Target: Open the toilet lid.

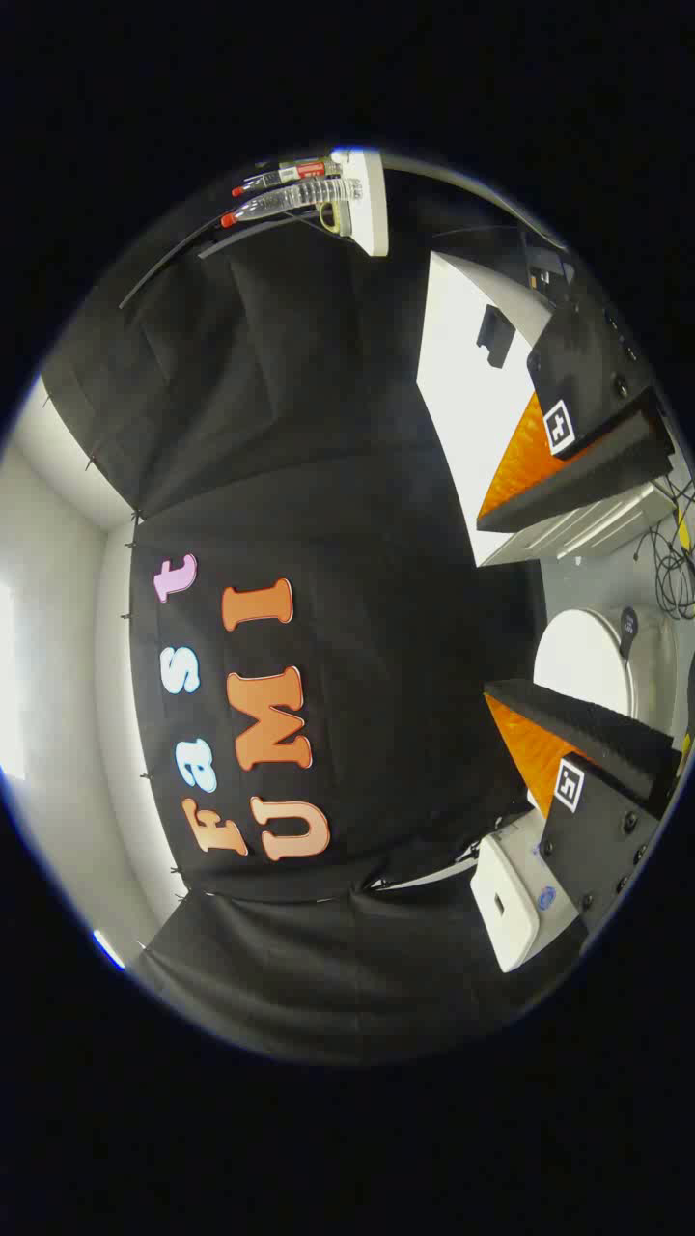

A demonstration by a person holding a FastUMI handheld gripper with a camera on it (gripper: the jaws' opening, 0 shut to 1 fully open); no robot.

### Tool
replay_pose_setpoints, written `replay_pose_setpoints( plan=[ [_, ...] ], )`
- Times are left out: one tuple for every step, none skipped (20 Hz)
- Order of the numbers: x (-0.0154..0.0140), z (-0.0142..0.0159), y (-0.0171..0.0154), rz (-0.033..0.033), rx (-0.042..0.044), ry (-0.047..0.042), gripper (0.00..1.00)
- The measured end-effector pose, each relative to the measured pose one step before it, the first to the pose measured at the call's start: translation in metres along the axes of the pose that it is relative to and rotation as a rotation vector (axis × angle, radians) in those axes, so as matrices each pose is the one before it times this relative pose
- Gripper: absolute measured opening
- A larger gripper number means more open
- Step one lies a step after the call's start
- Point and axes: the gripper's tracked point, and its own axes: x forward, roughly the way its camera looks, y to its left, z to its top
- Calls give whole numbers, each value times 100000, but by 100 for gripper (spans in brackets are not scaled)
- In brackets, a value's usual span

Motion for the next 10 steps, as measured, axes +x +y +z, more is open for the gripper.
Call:
replay_pose_setpoints(
  plan=[
    [-304, -206, 1017, 527, 822, 22, 98],
    [-114, -430, 507, -179, -39, 130, 98],
    [-97, -721, 424, -445, 459, 540, 98],
    [49, -899, 338, -371, 1999, 1488, 98],
    [-73, -924, 552, 238, 3197, 1992, 98],
    [-118, -944, 717, 863, 3501, 1776, 98],
    [18, -984, 455, 445, 2535, 1318, 98],
    [295, -1098, 77, -108, 1891, 1712, 98],
    [365, -1136, 60, -252, 2216, 2002, 98],
    [645, -1104, -297, -1581, 3154, 2644, 98]
  ],
)
